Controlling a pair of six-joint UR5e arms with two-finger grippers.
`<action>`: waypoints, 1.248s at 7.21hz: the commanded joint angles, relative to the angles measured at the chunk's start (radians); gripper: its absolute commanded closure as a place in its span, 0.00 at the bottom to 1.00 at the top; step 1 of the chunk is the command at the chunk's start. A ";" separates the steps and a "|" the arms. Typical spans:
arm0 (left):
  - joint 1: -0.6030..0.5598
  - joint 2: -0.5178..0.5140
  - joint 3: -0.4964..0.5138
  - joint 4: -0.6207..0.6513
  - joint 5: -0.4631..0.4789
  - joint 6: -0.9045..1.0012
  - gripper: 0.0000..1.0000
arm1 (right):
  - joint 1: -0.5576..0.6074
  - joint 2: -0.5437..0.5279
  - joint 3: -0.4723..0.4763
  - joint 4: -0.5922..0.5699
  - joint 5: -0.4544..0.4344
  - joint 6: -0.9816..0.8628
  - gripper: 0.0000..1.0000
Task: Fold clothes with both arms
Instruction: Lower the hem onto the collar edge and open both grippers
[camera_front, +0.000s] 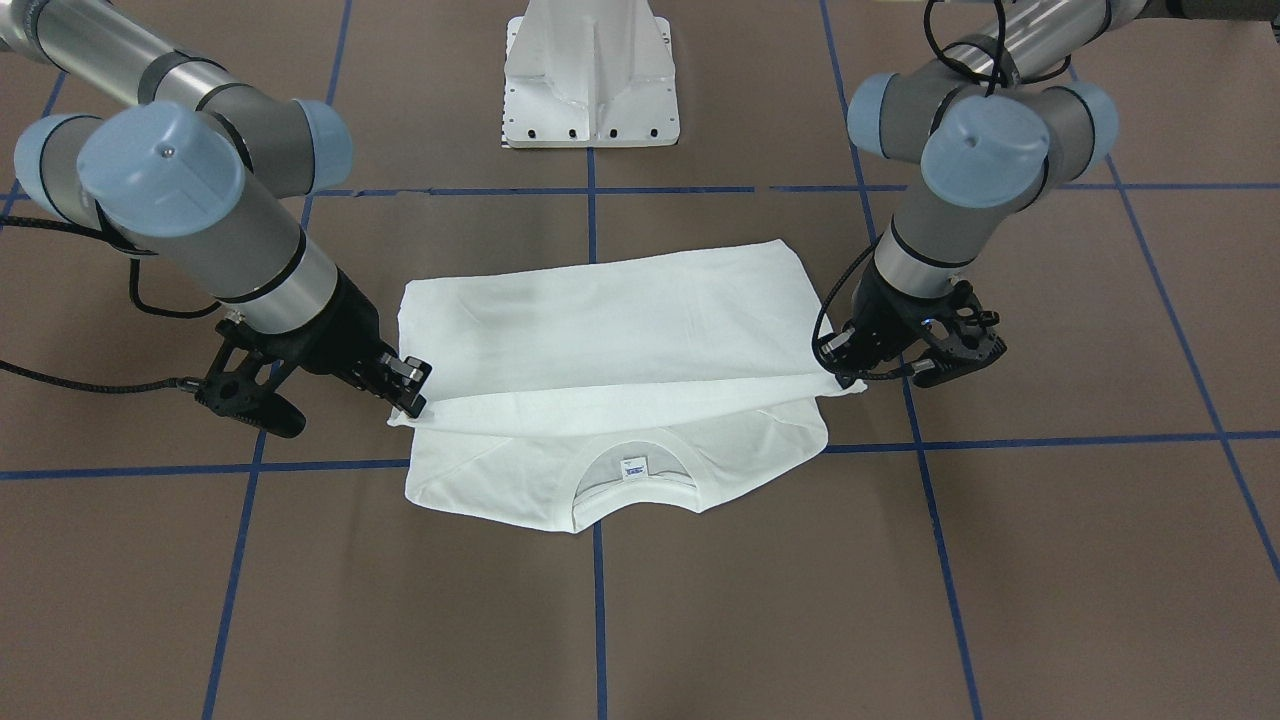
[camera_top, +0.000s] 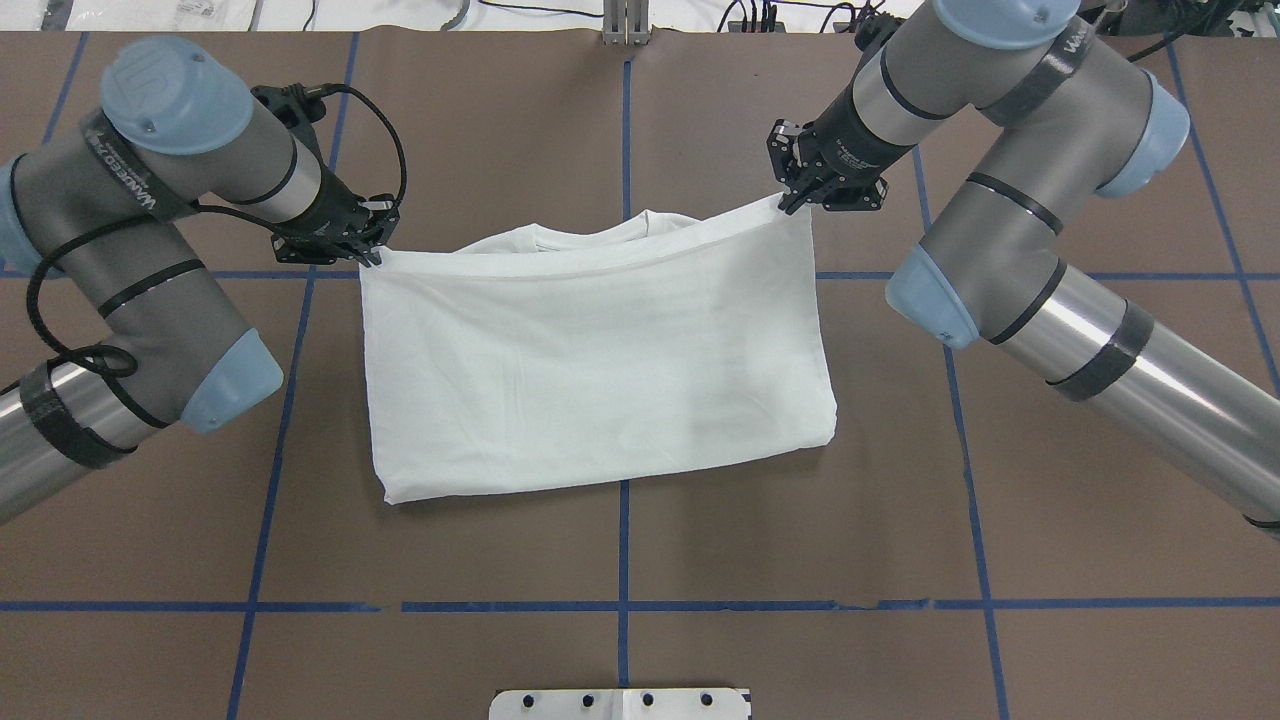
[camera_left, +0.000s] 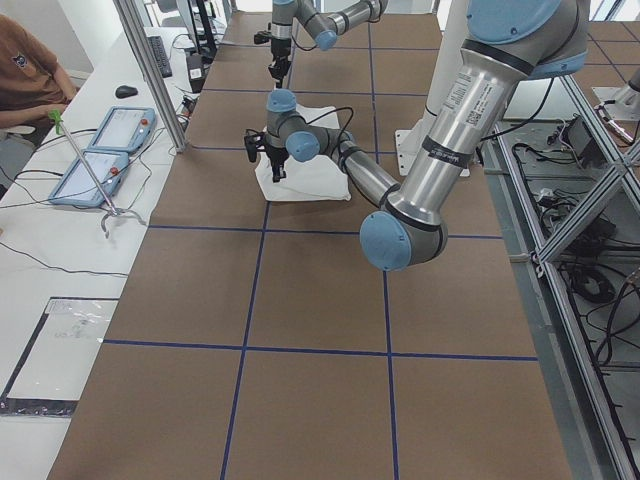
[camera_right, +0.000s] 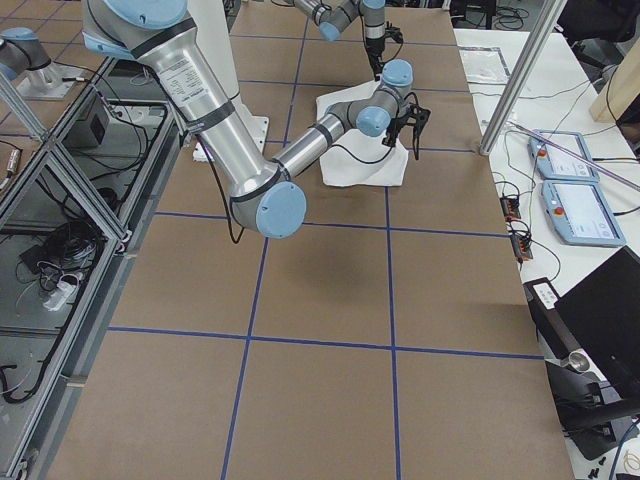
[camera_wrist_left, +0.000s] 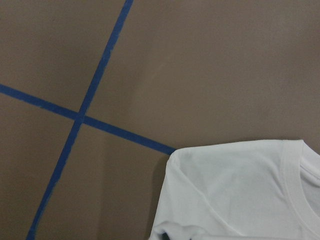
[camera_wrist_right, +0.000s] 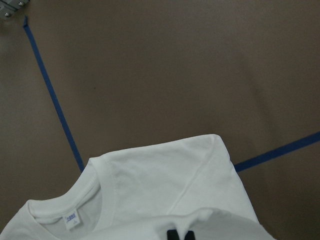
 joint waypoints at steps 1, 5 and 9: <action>-0.003 -0.006 0.091 -0.092 0.002 0.003 1.00 | 0.001 0.045 -0.129 0.065 -0.011 0.001 1.00; -0.002 -0.029 0.117 -0.092 0.002 0.003 1.00 | 0.001 0.054 -0.165 0.065 -0.020 0.001 1.00; -0.002 -0.047 0.117 -0.089 0.002 -0.005 1.00 | -0.012 0.059 -0.157 0.086 -0.020 -0.002 1.00</action>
